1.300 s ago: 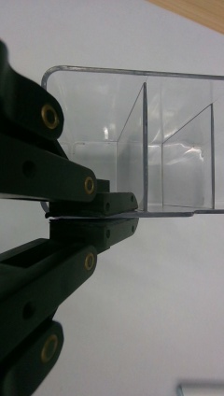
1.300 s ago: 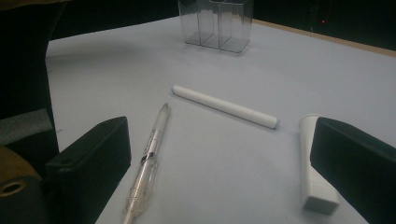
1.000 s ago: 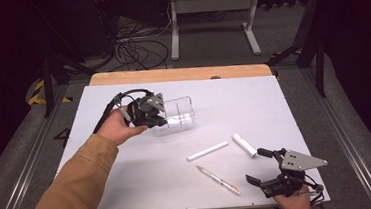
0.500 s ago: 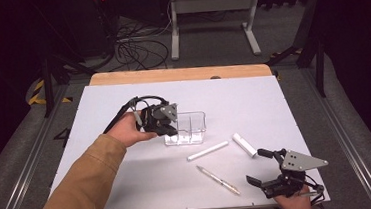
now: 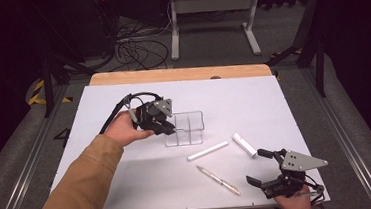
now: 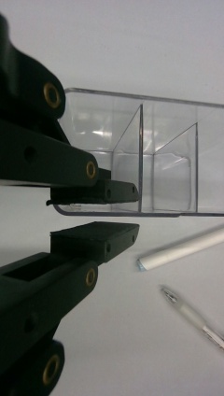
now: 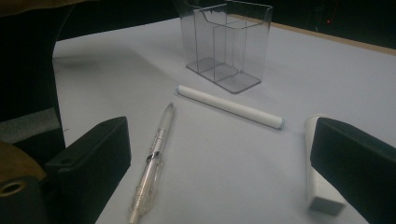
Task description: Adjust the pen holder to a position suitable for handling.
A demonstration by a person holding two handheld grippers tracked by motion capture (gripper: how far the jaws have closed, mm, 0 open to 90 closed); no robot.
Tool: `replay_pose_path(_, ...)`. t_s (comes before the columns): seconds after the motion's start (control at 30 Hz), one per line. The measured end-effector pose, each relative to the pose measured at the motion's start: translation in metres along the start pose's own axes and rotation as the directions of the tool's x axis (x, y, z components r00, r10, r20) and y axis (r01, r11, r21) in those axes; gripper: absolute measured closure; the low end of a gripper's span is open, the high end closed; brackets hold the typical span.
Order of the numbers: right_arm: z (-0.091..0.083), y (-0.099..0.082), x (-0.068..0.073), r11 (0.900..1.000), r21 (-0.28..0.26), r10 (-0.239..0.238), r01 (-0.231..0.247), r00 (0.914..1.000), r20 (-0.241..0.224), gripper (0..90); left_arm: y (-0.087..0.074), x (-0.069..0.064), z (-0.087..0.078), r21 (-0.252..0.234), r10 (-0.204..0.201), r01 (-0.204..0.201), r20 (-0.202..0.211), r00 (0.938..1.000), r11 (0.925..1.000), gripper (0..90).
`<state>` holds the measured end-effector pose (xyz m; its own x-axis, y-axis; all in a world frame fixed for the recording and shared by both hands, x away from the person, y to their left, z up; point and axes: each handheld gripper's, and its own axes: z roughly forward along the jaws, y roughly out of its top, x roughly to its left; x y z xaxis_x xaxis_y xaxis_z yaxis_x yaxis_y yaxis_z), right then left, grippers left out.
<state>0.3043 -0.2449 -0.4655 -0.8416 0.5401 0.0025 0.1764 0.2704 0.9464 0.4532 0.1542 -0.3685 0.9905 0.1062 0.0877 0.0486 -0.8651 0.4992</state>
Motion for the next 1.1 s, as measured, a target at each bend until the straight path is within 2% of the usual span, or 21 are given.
replay_pose_path(0.1, 0.000, 0.000, 0.000, 1.0000, -0.002, -0.003, 0.003, 1.0000, 0.001, 5.7, -0.004, -0.007, -0.009, -0.037, -0.012, 0.011, -0.030, 0.9995, 0.9993, 72.0)
replay_pose_path(0.13, 0.000, 0.000, 0.001, 1.0000, -0.002, -0.003, 0.003, 1.0000, 0.002, 5.7, -0.006, -0.010, -0.012, -0.044, -0.017, 0.015, -0.045, 0.9988, 0.9989, 68.2)
replay_pose_path(0.2, 0.000, 0.000, 0.001, 1.0000, -0.003, -0.003, 0.003, 1.0000, 0.002, 5.7, -0.012, -0.017, -0.018, -0.076, -0.042, 0.035, -0.092, 0.9949, 0.9965, 67.0)
replay_pose_path(0.27, 0.000, 0.001, 0.001, 1.0000, -0.003, -0.003, 0.003, 1.0000, 0.003, 5.7, -0.021, -0.025, -0.023, -0.127, -0.060, 0.045, -0.122, 0.9907, 0.9909, 64.6)
replay_pose_path(0.33, 0.000, 0.001, 0.002, 1.0000, -0.005, -0.007, 0.007, 1.0000, 0.005, 5.7, -0.029, -0.034, -0.027, -0.187, -0.094, 0.064, -0.153, 0.9837, 0.9803, 60.2)
replay_pose_path(0.37, 0.000, 0.001, 0.002, 1.0000, -0.005, -0.007, 0.007, 1.0000, 0.007, 5.7, -0.033, -0.039, -0.031, -0.219, -0.109, 0.071, -0.165, 0.9802, 0.9732, 56.4)
replay_pose_path(0.43, 0.001, 0.001, 0.002, 1.0000, -0.003, -0.008, 0.008, 1.0000, 0.006, 5.7, -0.040, -0.049, -0.038, -0.287, -0.160, 0.102, -0.185, 0.9697, 0.9524, 52.1)
replay_pose_path(0.5, 0.001, 0.002, 0.003, 0.9999, -0.003, -0.010, 0.010, 0.9999, 0.007, 5.6, -0.045, -0.060, -0.044, -0.359, -0.204, 0.128, -0.183, 0.9618, 0.9245, 46.7)
replay_pose_path(0.57, 0.002, 0.002, 0.004, 0.9999, -0.004, -0.012, 0.012, 0.9999, 0.008, 5.4, -0.049, -0.068, -0.049, -0.407, -0.251, 0.157, -0.188, 0.9496, 0.8999, 42.3)
replay_pose_path(0.63, 0.002, 0.003, 0.004, 0.9999, -0.002, -0.012, 0.012, 0.9999, 0.009, 5.2, -0.053, -0.074, -0.051, -0.451, -0.296, 0.194, -0.167, 0.9404, 0.8711, 39.8)
replay_pose_path(0.7, 0.002, 0.003, 0.005, 0.9999, -0.005, -0.017, 0.017, 0.9998, 0.012, 5.2, -0.056, -0.078, -0.050, -0.486, -0.318, 0.216, -0.137, 0.9383, 0.8471, 38.2)
replay_pose_path(0.73, 0.002, 0.003, 0.005, 0.9998, -0.005, -0.018, 0.018, 0.9997, 0.013, 5.2, -0.057, -0.079, -0.048, -0.493, -0.325, 0.224, -0.130, 0.9366, 0.8410, 38.2)
replay_pose_path(0.77, 0.002, 0.003, 0.005, 0.9998, -0.006, -0.018, 0.018, 0.9997, 0.014, 5.2, -0.057, -0.081, -0.046, -0.496, -0.328, 0.225, -0.130, 0.9356, 0.8384, 38.0)
replay_pose_path(0.83, 0.002, 0.003, 0.004, 0.9999, -0.004, -0.016, 0.016, 0.9998, 0.013, 5.2, -0.056, -0.085, -0.042, -0.495, -0.331, 0.226, -0.134, 0.9340, 0.8390, 37.8)
replay_pose_path(0.9, 0.002, 0.003, 0.004, 0.9999, -0.001, -0.015, 0.015, 0.9998, 0.014, 5.2, -0.055, -0.087, -0.038, -0.496, -0.328, 0.225, -0.130, 0.9355, 0.8384, 37.5)
replay_pose_path(0.97, 0.002, 0.003, 0.004, 0.9999, -0.003, -0.014, 0.014, 0.9998, 0.014, 5.2, -0.054, -0.091, -0.034, -0.503, -0.335, 0.229, -0.132, 0.9329, 0.8337, 36.6)
replay_pose_path(1.0, 0.002, 0.003, 0.004, 0.9999, -0.003, -0.014, 0.014, 0.9998, 0.015, 5.2, -0.054, -0.092, -0.033, -0.511, -0.341, 0.231, -0.133, 0.9305, 0.8281, 35.9)
replay_pose_path(1.03, 0.002, 0.003, 0.004, 0.9999, -0.002, -0.014, 0.014, 0.9998, 0.014, 5.2, -0.056, -0.093, -0.032, -0.522, -0.347, 0.235, -0.127, 0.9291, 0.8196, 35.3)
replay_pose_path(1.1, 0.002, 0.003, 0.004, 0.9999, -0.001, -0.014, 0.014, 0.9998, 0.015, 5.3, -0.058, -0.096, -0.029, -0.550, -0.363, 0.246, -0.114, 0.9246, 0.7983, 34.8)
